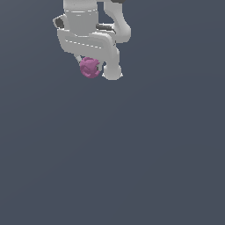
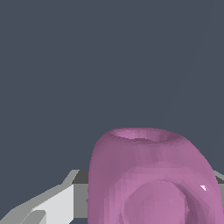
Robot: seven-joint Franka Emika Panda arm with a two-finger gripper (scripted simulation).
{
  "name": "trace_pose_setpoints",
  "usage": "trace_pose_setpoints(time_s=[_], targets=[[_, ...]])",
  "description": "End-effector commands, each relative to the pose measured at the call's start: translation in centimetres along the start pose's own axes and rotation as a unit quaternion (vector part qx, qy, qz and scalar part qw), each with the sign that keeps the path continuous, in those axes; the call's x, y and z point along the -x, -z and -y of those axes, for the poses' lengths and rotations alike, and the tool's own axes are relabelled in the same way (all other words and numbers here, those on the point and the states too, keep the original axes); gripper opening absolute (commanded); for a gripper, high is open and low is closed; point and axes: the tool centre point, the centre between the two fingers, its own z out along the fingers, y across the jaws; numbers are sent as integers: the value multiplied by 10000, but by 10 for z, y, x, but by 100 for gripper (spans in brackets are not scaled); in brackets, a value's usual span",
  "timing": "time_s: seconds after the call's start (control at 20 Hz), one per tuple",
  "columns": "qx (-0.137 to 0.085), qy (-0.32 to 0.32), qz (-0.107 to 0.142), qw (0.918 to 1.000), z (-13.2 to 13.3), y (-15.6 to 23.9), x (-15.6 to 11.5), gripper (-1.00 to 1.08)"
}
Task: Pick up the object and move it to a goal position.
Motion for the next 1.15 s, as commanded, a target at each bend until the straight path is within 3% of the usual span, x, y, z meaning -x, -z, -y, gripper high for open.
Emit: trace_pose_setpoints(time_s=[0.0, 0.5, 1.1], targets=[[2, 0, 4, 10000, -1, 26, -1, -100], [-1, 6, 7, 10000, -3, 100, -6, -100], [-2, 9, 8, 10000, -3, 126, -9, -100]])
